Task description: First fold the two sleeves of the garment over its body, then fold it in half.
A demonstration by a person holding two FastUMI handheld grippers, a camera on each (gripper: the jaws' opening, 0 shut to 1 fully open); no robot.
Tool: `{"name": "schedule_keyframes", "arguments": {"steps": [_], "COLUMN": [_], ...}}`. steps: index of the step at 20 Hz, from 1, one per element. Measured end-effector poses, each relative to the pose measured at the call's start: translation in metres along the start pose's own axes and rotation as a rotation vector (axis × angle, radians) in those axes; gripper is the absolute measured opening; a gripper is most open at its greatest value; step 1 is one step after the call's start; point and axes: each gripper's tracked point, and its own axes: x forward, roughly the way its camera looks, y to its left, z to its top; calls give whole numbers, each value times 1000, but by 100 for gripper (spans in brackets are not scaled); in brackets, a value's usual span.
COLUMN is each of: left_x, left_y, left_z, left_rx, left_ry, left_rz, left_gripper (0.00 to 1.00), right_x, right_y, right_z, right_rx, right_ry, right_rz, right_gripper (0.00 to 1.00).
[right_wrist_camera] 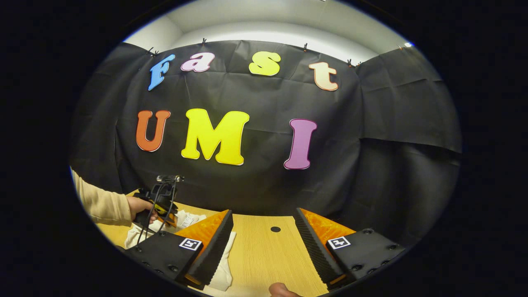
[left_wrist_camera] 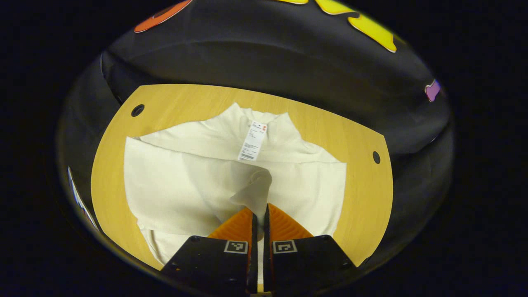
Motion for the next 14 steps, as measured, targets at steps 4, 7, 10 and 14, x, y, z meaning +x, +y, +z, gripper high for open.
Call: {"name": "schedule_keyframes", "arguments": {"steps": [4,7,10,14], "left_x": [16,27,40,45], "left_y": [-55,-86,-115,-163], "left_z": [18,38,58,89], "left_rx": [81,125,136,126], "left_ry": [8,4,22,34], "left_rz": [6,16,19,-34], "left_gripper": [8,8,9,10], "right_x": [-1,0,1,1], "right_y": [-7,-13,-22,-31], "right_z": [-7,-14,-19,-23], "right_rx": [-11,-19,-23,-19], "right_ry": [18,37,52,65], "right_rz": [-7,-15,-33,-51], "right_gripper": [94,94,94,94]}}
